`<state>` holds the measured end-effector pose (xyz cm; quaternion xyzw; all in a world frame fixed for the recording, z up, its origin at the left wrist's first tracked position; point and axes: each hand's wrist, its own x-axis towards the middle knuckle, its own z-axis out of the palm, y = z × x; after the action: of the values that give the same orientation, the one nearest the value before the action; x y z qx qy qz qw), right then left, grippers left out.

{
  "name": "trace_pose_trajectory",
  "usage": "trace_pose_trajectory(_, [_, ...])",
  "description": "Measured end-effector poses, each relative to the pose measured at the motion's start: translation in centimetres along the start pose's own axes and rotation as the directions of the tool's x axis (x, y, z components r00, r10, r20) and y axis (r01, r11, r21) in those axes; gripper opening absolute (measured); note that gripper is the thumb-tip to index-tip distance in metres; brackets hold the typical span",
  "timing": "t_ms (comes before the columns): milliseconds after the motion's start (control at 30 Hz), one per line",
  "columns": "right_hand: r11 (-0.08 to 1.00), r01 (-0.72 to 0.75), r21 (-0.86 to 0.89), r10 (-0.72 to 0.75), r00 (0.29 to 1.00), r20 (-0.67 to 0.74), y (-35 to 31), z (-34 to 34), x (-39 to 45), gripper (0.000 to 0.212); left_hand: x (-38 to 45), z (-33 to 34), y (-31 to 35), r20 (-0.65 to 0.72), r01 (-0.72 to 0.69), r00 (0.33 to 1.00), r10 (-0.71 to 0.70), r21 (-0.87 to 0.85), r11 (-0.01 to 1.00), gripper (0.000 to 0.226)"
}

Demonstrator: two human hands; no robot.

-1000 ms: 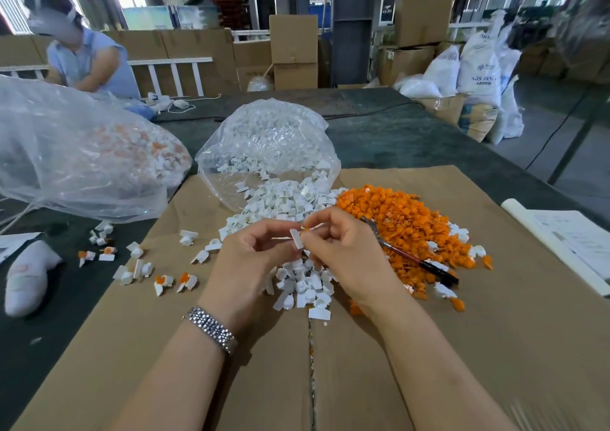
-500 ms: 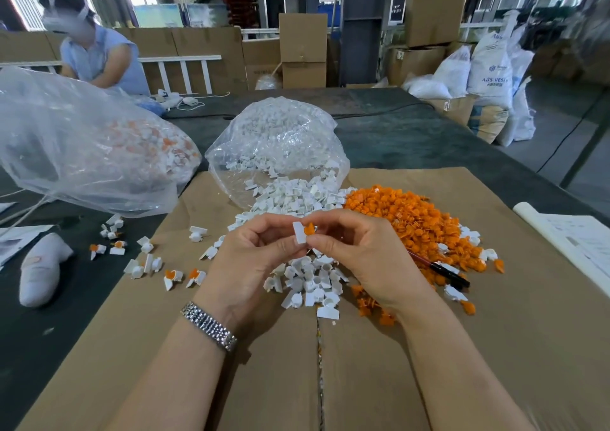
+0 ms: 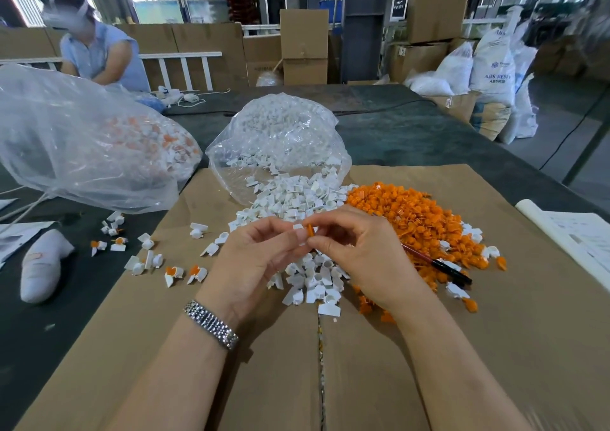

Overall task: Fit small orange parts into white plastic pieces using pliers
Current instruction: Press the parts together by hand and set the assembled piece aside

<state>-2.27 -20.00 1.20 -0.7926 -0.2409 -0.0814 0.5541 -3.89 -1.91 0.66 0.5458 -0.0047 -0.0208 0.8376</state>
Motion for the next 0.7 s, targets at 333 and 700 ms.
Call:
trace_pose_trajectory(333, [0.948, -0.208, 0.240, 0.204, 0.978, 0.042, 0.03, -0.50, 0.08, 0.017, 0.06, -0.29, 0.08, -0.024, 0.029, 0.999, -0.030, -0.022, 0.999, 0.015])
trace_pose_trajectory(700, [0.899, -0.317, 0.303, 0.309, 0.948, 0.076, 0.18, 0.21, 0.21, 0.009, -0.25, -0.03, 0.23, -0.044, -0.029, 0.998, 0.039, 0.212, 0.977, 0.039])
